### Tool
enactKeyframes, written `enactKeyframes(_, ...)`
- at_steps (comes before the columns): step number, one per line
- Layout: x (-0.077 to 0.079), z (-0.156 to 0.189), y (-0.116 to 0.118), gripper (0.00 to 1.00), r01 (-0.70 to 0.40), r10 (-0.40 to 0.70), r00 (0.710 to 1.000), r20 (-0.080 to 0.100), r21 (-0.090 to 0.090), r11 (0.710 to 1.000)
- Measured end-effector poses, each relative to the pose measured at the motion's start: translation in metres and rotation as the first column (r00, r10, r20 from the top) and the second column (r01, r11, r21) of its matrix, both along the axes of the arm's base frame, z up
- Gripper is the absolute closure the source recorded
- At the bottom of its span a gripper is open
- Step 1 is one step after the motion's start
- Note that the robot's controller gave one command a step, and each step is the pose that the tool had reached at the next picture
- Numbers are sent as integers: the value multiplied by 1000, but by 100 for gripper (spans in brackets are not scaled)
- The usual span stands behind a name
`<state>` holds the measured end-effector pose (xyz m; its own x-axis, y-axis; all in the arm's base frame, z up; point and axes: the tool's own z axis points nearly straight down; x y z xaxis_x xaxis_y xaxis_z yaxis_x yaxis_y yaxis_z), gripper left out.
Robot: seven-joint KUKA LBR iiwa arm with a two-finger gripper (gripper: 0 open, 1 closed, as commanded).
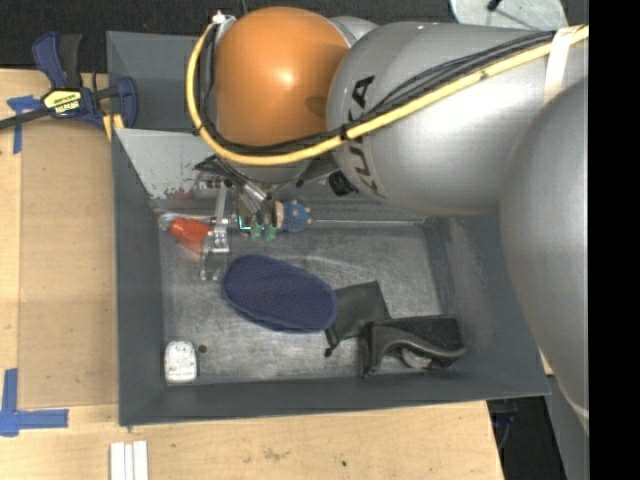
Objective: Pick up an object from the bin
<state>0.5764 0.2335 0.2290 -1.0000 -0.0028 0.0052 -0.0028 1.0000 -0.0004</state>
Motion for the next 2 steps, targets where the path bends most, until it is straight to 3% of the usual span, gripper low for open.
enactKeyframes(1,27,-98,-49,0,130,-130,992,2,-3,992)
enactKeyframes(2,-9,-154,-103,0,23,-23,1000,18,11,1000)
